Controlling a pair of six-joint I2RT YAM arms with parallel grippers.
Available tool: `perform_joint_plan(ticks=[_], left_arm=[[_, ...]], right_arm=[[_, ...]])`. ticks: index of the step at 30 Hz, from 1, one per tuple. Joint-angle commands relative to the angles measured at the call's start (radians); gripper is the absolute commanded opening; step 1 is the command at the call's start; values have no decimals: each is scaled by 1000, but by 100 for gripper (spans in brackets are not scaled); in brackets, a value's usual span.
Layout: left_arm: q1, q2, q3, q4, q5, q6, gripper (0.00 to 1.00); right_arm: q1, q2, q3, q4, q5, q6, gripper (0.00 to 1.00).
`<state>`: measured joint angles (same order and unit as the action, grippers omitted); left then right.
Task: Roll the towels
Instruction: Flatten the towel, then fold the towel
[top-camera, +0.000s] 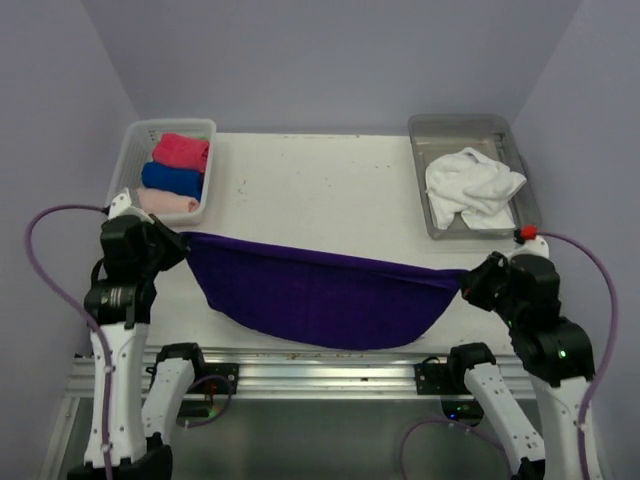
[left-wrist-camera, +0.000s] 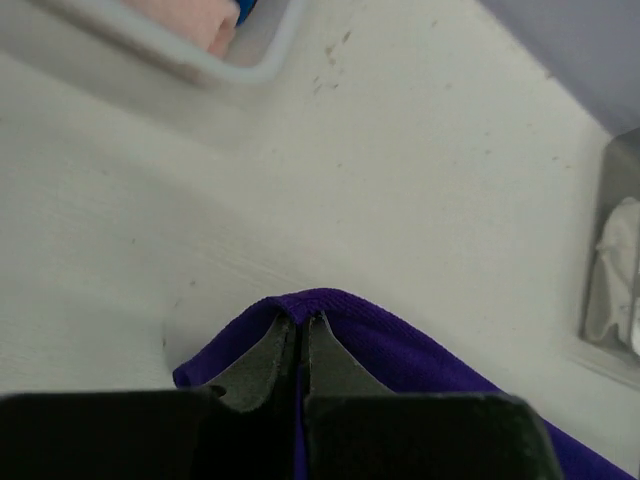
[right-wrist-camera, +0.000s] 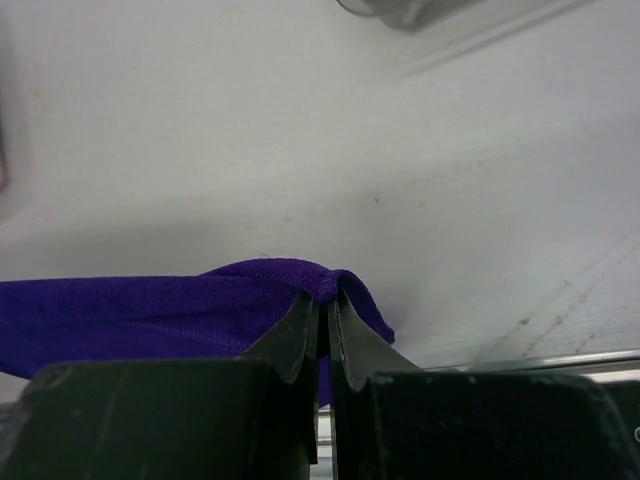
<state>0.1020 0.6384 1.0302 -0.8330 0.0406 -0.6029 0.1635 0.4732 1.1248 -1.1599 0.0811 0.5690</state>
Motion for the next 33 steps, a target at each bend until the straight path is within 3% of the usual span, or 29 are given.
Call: perform_joint_plan(ticks=[1,5,9,14,17,25,33], left_arm=[[11,171,-137,133,-64,-32,0],[10,450,-179,325,-22,-51,0],[7,703,-53,368,11,-40,0],[5,909,88,380,73,-34,0],[7,963,120,379,87,-31,0],[5,959,116,368,119,-14,0],[5,814,-23,301,124,38,0]], right_arm=[[-4,106,-172,201,46,9,0],[-5,371,-266,446,103,-12,0],[-5,690,-179,618,177,-43,0],[-5,988,-59,697,198,-41,0],[-5,1079,3,706,198,-37,0],[-7,1059,-8,698,192,-49,0],[-5,878,-198,669,128,-43,0]])
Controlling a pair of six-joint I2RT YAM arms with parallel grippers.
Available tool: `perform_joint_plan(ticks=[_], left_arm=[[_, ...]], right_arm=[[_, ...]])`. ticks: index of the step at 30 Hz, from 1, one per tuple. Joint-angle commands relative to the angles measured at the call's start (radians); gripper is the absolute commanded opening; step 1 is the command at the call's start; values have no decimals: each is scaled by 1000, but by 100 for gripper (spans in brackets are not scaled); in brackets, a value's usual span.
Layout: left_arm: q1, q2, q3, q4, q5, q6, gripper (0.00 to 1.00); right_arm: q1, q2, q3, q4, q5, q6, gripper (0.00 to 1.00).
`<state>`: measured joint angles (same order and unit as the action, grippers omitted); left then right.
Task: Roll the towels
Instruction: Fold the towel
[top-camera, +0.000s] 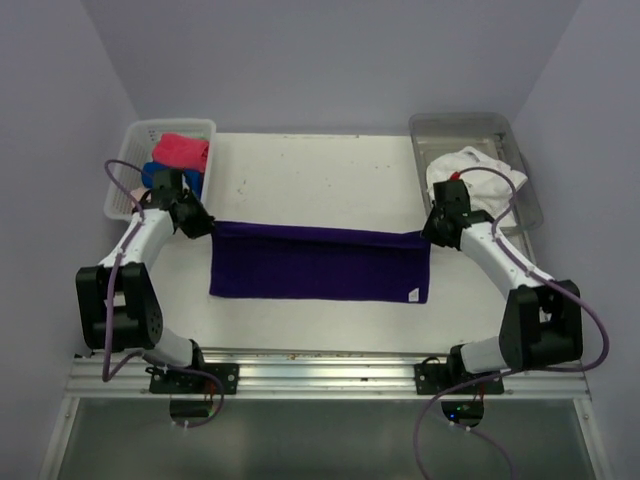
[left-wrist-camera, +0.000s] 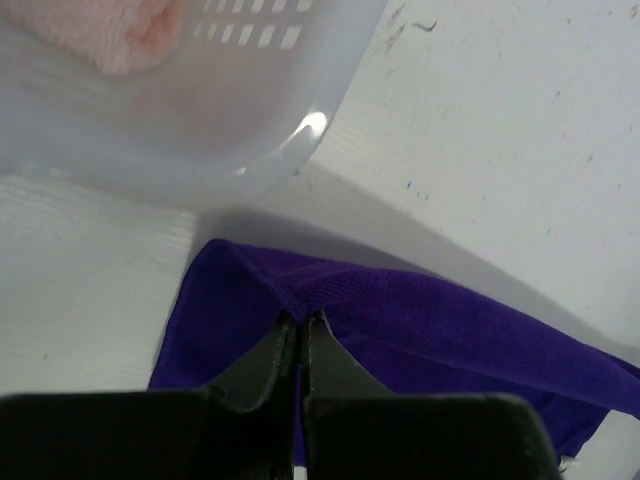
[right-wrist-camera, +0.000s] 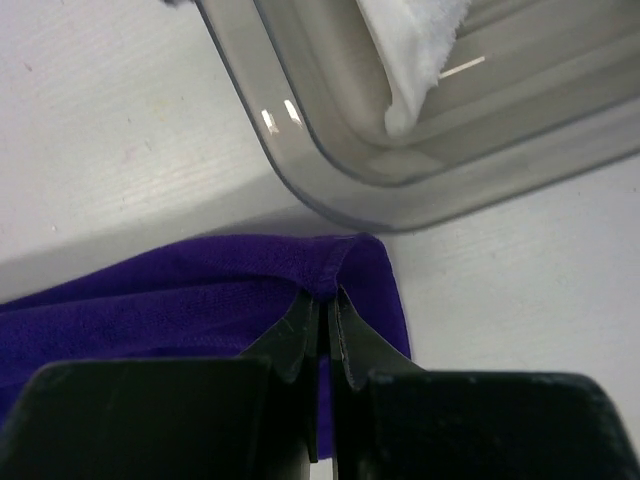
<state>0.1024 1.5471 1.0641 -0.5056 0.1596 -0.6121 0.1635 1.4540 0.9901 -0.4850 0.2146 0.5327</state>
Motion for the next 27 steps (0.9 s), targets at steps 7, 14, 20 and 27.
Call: perform_joint_plan(ticks=[7,14,20,27], left_arm=[[7,-223,-185,-112,-28,25,0],[6,-252,-279,-129,-28,5,0],[8,-262,-349,-88,11,-11,0],[8,-283,-351,-102,-12,-6,0]], right_arm=[[-5,-294,-264,-50,-107,55,0],[-5,-446,-425,-75,-161,105,0],[-5,-477,-455,-89,-179,113,0],[-5,-521,-475,-115,-159,124,0]])
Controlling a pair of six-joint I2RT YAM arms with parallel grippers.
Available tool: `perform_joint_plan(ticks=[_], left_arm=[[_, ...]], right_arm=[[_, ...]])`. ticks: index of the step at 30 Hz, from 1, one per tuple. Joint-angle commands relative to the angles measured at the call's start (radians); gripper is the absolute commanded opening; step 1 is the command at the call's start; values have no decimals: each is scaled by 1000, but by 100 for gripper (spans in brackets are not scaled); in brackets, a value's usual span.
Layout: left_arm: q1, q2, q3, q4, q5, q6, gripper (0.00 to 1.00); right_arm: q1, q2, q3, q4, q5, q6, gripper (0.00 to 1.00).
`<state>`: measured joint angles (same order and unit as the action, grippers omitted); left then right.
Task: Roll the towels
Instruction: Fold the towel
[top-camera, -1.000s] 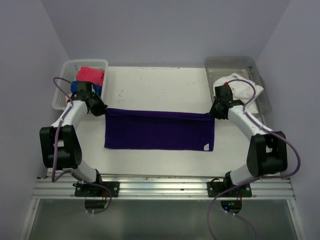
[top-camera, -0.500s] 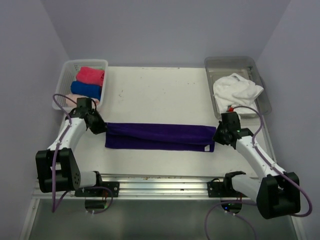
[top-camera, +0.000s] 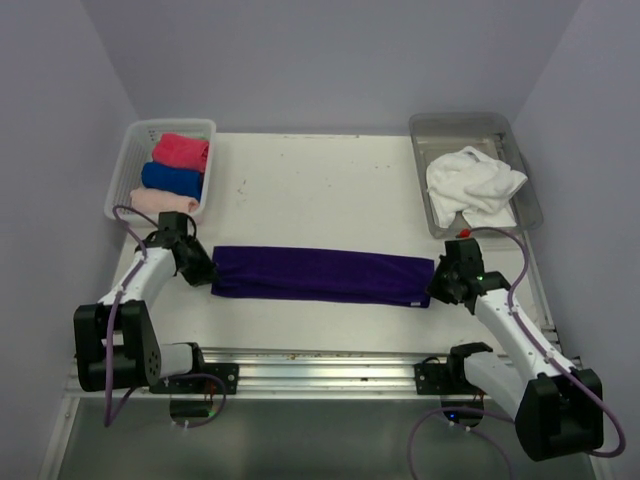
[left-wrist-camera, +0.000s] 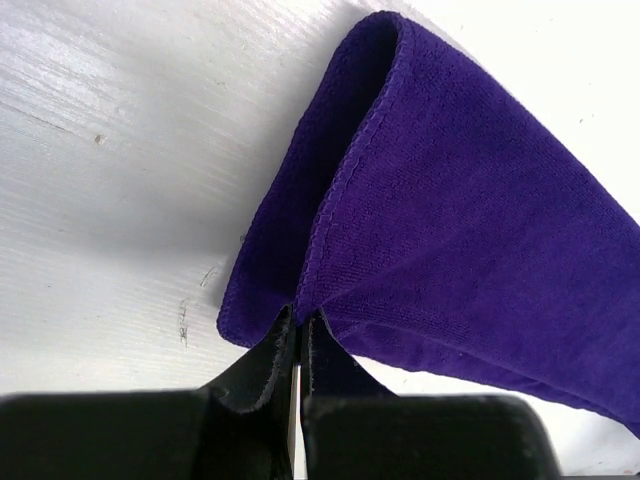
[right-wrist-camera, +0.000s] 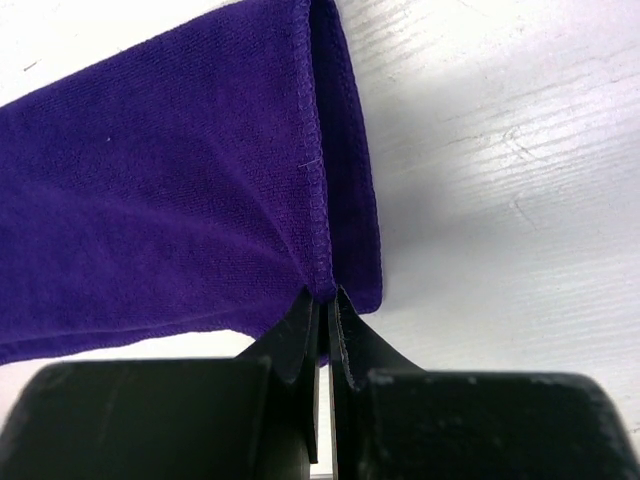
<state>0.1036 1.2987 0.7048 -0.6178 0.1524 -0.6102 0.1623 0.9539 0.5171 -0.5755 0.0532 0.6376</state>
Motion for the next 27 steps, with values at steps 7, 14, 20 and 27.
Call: perform_joint_plan(ticks=[7,14,20,27], left_arm=[[21,-64,117,-62,-42,21,0],[25,-72,107,-95,-54,39,0],[39,-75,81,-102,-66,49,0],[39,-73,42,-91,-42,44,0]], right_arm=[[-6,-99,52,-101,60,10,0],[-4,-80,52,-118,66,26,0],[-4,-70,35,-133,59,68,0],[-6,-73,15,-138,56,88,0]])
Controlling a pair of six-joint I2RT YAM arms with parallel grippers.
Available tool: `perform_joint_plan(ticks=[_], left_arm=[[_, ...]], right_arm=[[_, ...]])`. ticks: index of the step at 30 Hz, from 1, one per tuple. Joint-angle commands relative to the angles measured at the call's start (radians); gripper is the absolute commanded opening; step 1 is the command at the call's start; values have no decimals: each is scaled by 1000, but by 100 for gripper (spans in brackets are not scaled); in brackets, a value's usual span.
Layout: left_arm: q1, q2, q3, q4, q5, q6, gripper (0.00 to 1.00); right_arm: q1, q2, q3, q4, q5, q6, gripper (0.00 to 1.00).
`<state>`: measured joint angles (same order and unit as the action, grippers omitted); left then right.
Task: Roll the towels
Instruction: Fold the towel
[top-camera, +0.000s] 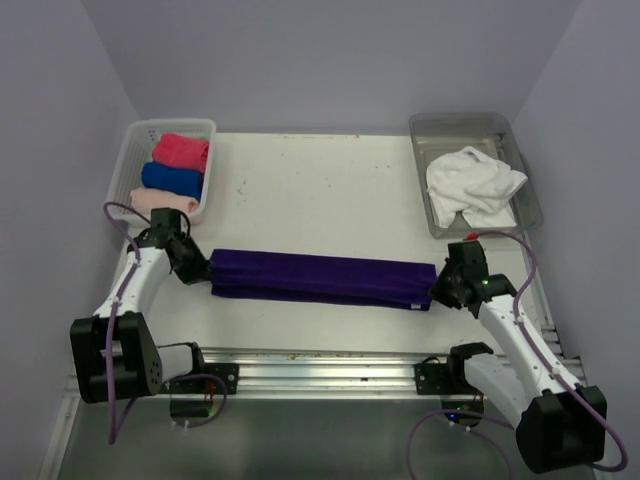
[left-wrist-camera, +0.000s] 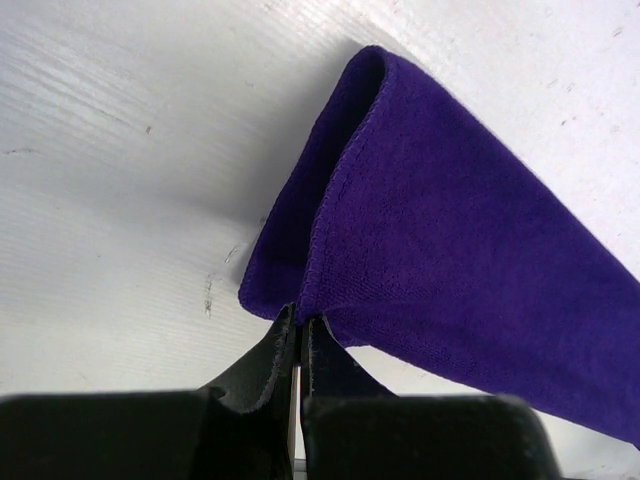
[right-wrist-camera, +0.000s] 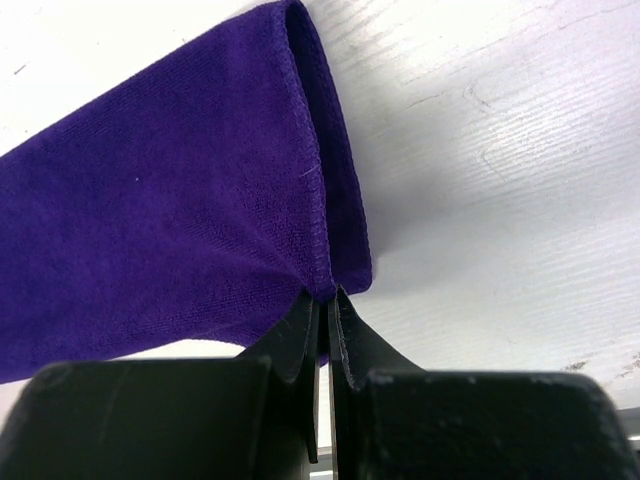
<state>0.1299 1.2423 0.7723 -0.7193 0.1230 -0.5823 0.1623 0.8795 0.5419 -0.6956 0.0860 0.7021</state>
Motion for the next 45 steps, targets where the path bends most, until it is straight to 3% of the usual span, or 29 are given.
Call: perform_joint_plan(ticks=[1,9,10,11,12,15,17,19,24,31,40,45], left_arm=[[14,-17,-42,15,-10,15,0],[13,-3,-47,20,13,16,0],[13,-3,-45,20,23,19,4],[13,-4,-45,23,39,24,22],[14,-4,-47,23,46,24,26],[13,-20,-38,32,53,19,30],[10,-52,-31,38,69,-14,30],[-10,-95,-48,105,98,-48,30],[-297,-101,39,112,-52,-139,29],[-305,9,62,96,-95,-39,27],[-270,155,-43,179,-100,-85,23],[-257,210,-28,215,-56,-56,20]], right_arm=[[-4,7,-14,-13,23,25,0],[-4,35,-17,1,20,27,0],[-6,36,-16,1,18,25,1],[-4,39,-14,-1,15,22,13],[-4,41,-8,-1,14,19,19],[-4,38,18,-2,23,7,39],[-6,36,35,-2,40,-6,45],[-4,44,59,2,52,-16,46],[-6,99,87,40,54,-35,43],[-4,193,89,71,60,-73,41],[-4,182,70,76,44,-72,40],[-4,190,61,82,23,-85,43]])
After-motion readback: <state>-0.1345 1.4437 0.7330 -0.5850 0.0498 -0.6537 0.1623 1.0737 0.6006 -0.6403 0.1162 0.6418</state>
